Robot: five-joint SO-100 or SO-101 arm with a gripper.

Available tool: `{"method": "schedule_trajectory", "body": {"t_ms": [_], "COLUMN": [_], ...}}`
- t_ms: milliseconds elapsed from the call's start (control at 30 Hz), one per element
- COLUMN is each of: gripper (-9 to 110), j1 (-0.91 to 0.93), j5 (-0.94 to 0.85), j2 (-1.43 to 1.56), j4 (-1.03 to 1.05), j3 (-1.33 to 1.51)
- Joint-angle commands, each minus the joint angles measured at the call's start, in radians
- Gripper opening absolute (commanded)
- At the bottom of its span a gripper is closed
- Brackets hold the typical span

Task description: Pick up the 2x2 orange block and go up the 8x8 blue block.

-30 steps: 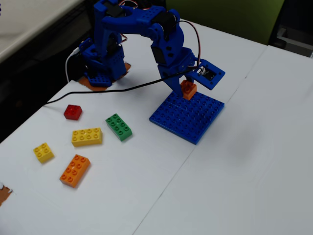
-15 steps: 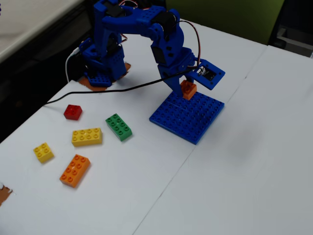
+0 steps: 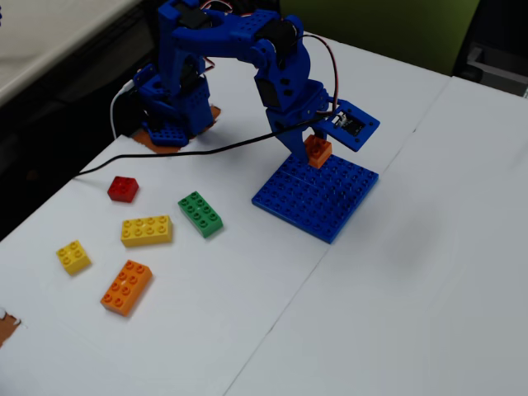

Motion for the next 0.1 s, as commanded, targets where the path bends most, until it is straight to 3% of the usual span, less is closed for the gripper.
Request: {"method": "schedule_trajectory", "body": {"t_ms": [0, 67], "gripper": [0, 0], "j1": [-0.015, -0.015], "j5": [0.006, 0.006], "j2": [0.041, 0.041], "j4": [-0.014, -0.014], "j3": [-0.005, -0.005]}}
